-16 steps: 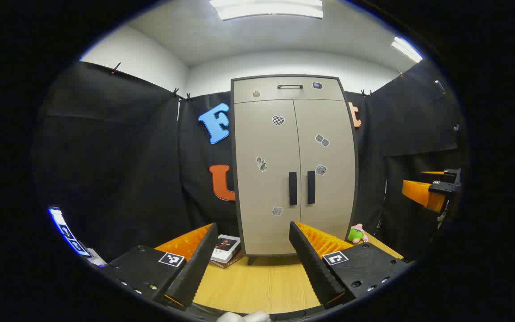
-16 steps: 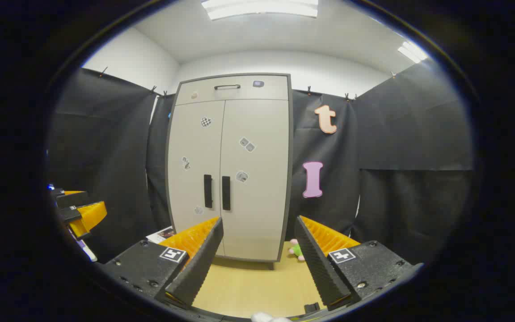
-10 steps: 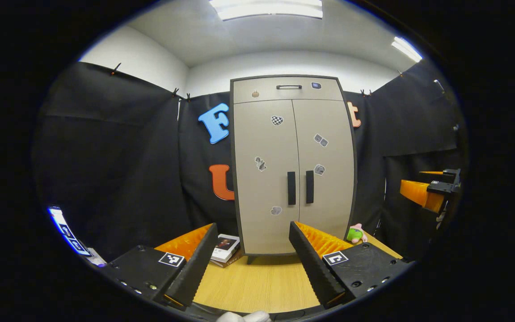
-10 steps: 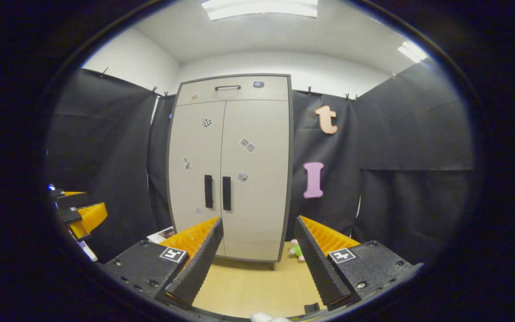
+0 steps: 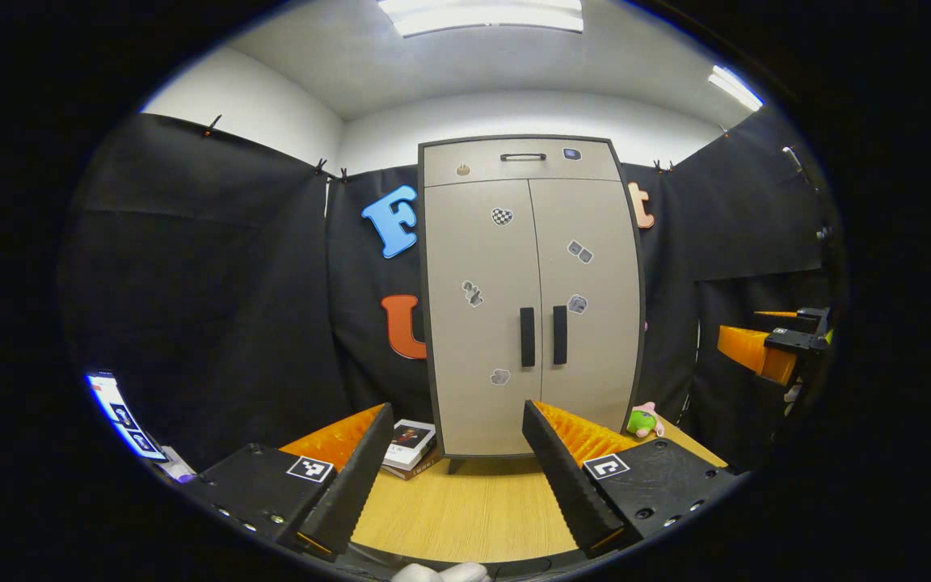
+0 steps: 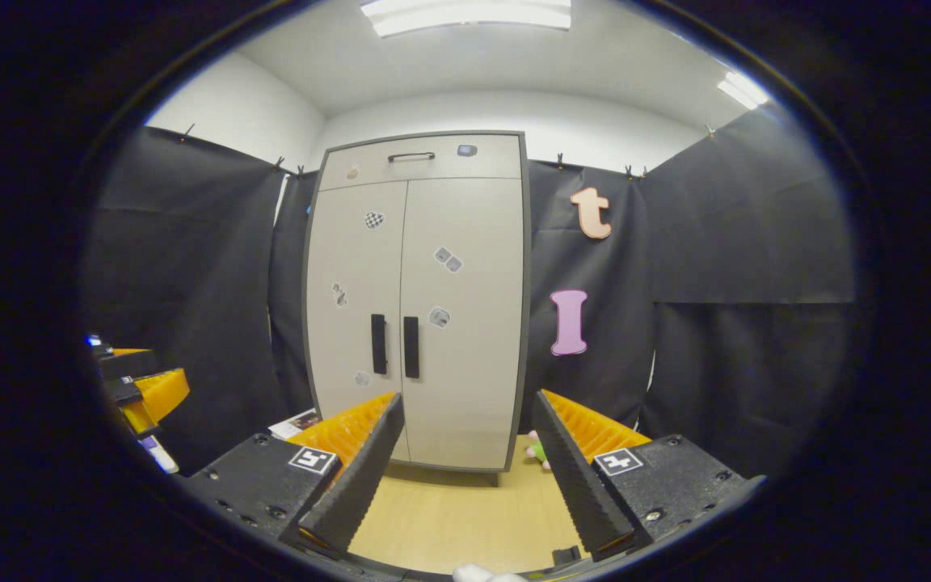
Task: Open the right door of the double-door shoe cabinet with the right hand, and open the left door with the left hand.
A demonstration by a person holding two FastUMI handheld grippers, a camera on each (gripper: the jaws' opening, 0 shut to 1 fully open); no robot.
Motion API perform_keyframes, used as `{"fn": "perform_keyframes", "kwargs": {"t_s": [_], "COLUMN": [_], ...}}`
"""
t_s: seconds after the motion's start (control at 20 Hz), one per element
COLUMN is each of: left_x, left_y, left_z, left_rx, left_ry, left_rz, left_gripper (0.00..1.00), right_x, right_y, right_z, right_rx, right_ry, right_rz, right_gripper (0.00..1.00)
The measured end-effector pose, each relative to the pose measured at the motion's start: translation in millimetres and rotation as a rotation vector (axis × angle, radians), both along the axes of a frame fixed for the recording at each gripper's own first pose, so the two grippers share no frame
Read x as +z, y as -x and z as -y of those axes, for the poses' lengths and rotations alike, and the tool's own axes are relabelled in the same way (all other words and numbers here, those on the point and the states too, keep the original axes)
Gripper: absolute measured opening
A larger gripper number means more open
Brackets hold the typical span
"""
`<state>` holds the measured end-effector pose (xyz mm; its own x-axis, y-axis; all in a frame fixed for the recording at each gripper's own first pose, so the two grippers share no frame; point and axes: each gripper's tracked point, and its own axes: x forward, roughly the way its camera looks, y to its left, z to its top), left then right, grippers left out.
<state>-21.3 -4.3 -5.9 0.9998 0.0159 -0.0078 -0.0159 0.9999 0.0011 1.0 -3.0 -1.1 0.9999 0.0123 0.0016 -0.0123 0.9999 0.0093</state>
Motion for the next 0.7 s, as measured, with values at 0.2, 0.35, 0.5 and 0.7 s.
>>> {"fn": "perform_keyframes", "kwargs": {"t_s": [0.2, 0.35, 0.5, 0.7], "left_x": [0.1, -3.7, -8.7, -12.6], "left_y": [6.5, 11.2, 17.4, 22.4], "left_z": [-3.9, -7.8, -13.2, -24.3], "left_rx": [0.012, 0.025, 0.044, 0.103], "left_ry": [0.004, 0.001, 0.002, -0.004], "left_rz": [0.005, 0.0, -0.011, -0.014], "left_gripper": [0.96, 0.96, 0.96, 0.97], "right_x": [-3.6, -4.8, -6.2, -12.4], "right_y": [-10.2, -29.4, -58.2, -114.5], "right_z": [-1.2, -3.1, -11.4, -33.1], "right_rx": [-0.007, -0.012, -0.016, 0.004], "right_ry": [0.008, 0.021, 0.024, -0.011], "right_rz": [-0.006, -0.007, -0.006, -0.019], "right_gripper": [1.0, 1.0, 1.0, 1.0]}}
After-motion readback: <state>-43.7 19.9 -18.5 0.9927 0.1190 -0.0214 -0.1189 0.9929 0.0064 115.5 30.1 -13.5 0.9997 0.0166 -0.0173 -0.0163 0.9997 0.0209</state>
